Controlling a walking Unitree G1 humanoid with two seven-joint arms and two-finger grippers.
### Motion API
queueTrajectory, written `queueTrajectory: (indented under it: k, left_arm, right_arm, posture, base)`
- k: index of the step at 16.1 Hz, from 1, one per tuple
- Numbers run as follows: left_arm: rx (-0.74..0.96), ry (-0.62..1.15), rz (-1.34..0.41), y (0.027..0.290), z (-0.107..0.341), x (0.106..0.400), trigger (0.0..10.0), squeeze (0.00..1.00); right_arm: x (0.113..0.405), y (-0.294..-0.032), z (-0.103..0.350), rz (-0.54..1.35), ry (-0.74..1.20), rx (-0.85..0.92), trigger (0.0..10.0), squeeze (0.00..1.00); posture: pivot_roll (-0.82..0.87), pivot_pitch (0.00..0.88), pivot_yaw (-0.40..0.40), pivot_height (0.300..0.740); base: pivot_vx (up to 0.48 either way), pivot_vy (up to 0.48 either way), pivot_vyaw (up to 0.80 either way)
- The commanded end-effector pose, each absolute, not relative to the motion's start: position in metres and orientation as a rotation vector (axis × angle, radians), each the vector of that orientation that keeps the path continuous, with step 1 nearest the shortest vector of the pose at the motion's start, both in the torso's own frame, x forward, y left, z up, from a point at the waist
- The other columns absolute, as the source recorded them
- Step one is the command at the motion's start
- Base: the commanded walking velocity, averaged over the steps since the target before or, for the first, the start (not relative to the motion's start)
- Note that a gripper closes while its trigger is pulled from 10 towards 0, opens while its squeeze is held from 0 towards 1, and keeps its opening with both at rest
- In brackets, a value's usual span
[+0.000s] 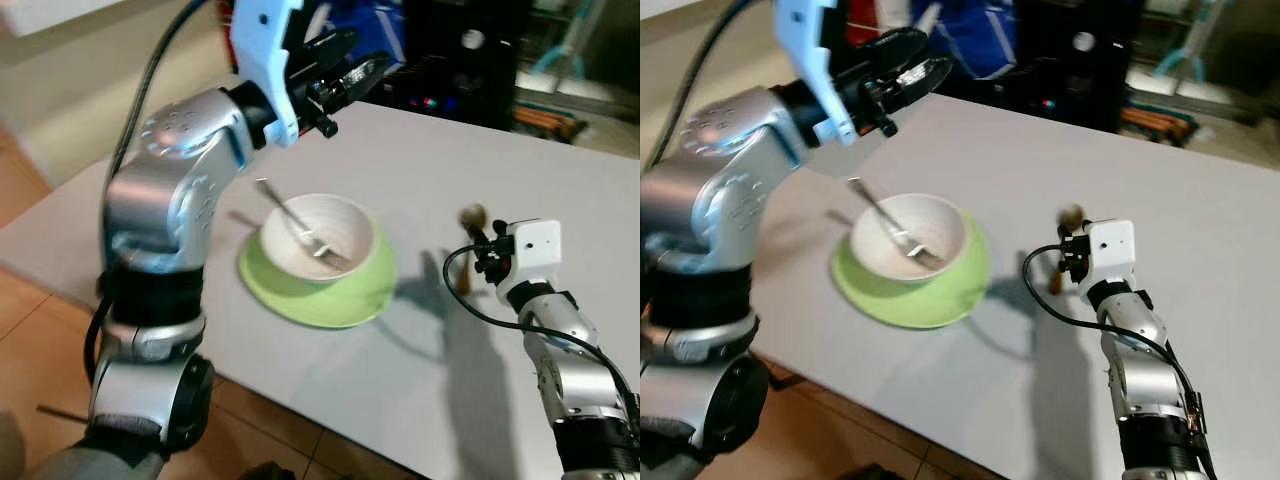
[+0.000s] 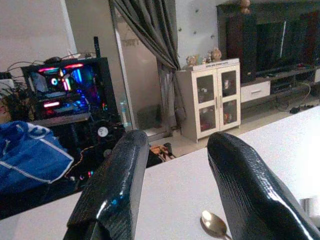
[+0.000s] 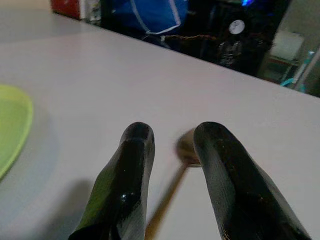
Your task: Setting the table
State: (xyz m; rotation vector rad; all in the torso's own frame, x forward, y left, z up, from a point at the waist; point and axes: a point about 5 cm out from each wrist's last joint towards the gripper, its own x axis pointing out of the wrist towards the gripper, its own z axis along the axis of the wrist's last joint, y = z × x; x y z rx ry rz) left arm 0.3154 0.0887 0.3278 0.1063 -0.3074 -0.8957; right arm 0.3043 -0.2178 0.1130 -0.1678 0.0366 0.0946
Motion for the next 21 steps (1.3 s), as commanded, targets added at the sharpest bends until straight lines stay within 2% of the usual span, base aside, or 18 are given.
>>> queueTrajectory:
  k: [1, 6, 9, 12, 14, 16, 21]
  left_arm:
    - [0.123, -0.275, -0.926, 0.091, 0.323, 0.306, 10.0, 0.00]
    - [0.110, -0.200, -0.866, 0.100, 0.313, 0.301, 10.0, 0.00]
    - [0.114, -0.215, -0.856, 0.106, 0.324, 0.299, 10.0, 0.00]
    - [0.107, -0.239, -0.842, 0.108, 0.329, 0.301, 10.0, 0.00]
    - [0.120, -0.208, -0.828, 0.106, 0.318, 0.307, 10.0, 0.00]
    - [0.122, -0.179, -0.827, 0.105, 0.309, 0.311, 10.0, 0.00]
    - [0.104, -0.175, -0.832, 0.104, 0.312, 0.315, 10.0, 0.00]
  right_arm:
    - [0.308, -0.216, 0.111, 0.113, 0.038, -0.170, 10.0, 0.00]
    - [0.313, -0.216, 0.093, 0.116, 0.102, -0.199, 10.0, 0.00]
    - [0.305, -0.216, 0.069, 0.090, 0.174, -0.207, 10.0, 0.00]
    - [0.309, -0.218, 0.073, 0.036, 0.145, -0.234, 10.0, 0.00]
    - [0.312, -0.238, 0.084, -0.121, 0.094, -0.281, 10.0, 0.00]
    - [0.312, -0.249, 0.088, -0.183, 0.081, -0.310, 10.0, 0.00]
    - [0.308, -0.235, 0.071, -0.131, 0.135, -0.300, 10.0, 0.00]
  posture:
    - [-0.03, 0.000, 0.002, 0.740]
    - [-0.02, 0.000, -0.002, 0.740]
    - [-0.02, 0.000, 0.009, 0.740]
    - [-0.02, 0.000, 0.017, 0.740]
    - [-0.03, 0.000, 0.024, 0.740]
    - [-0.04, 0.000, 0.028, 0.740]
    - [-0.05, 0.000, 0.041, 0.740]
  base:
    - [0.000, 0.000, 0.00]
    - [0.000, 0.000, 0.00]
    - [0.000, 0.000, 0.00]
    - [0.000, 0.000, 0.00]
    - [0.000, 0.000, 0.00]
    - [0.000, 0.000, 0.00]
    - [0.000, 0.000, 0.00]
